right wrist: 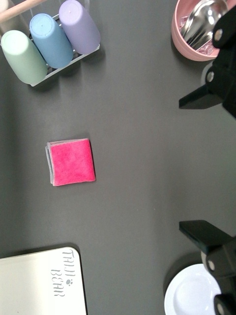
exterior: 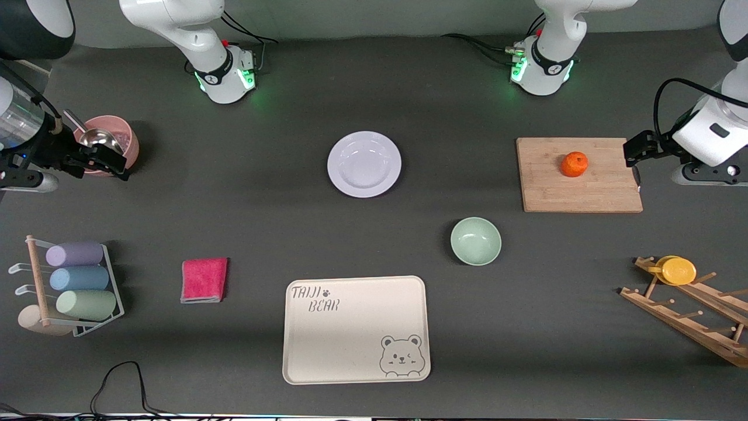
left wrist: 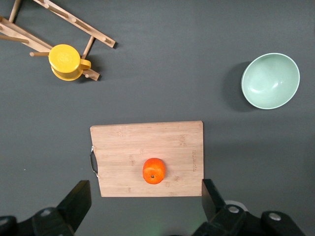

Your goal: Place orange and plate with both arms

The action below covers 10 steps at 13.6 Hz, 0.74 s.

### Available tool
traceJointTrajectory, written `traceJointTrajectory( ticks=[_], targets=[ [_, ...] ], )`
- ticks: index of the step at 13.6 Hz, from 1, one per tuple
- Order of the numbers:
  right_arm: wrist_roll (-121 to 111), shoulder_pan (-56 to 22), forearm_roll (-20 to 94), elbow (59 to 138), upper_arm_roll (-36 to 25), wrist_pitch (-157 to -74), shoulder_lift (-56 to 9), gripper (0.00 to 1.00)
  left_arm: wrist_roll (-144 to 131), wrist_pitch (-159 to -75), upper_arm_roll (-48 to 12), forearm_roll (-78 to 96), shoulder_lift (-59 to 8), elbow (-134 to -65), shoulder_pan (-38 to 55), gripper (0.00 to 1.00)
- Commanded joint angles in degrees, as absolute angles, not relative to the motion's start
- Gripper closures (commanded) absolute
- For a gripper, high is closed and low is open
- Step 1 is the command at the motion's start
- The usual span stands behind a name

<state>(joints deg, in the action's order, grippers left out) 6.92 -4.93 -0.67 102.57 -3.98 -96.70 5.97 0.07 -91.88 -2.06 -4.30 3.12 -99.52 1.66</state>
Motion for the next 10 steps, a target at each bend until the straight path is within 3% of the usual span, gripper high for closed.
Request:
traceJointTrajectory(
  ticks=[1, 7, 10],
  targets=[
    [6.8, -5.0, -0.7, 102.8, -4.0, -95.5, 7.2, 0.0, -0.1, -90.1, -2.9, -3.9, 2.8, -97.6, 0.4, 0.0],
    [6.9, -5.4, -0.6, 102.8, -3.8, -96.2, 6.2, 0.0, 0.6, -88.1, -2.0, -3.5, 4.5, -99.1, 0.0, 0.0],
    [8.0, -5.4, 6.0, 104.4, -4.0, -96.5, 4.4, 0.0, 1.8, -87.5, 1.0, -3.7, 14.6, -109.6, 0.0, 0.0]
  ],
)
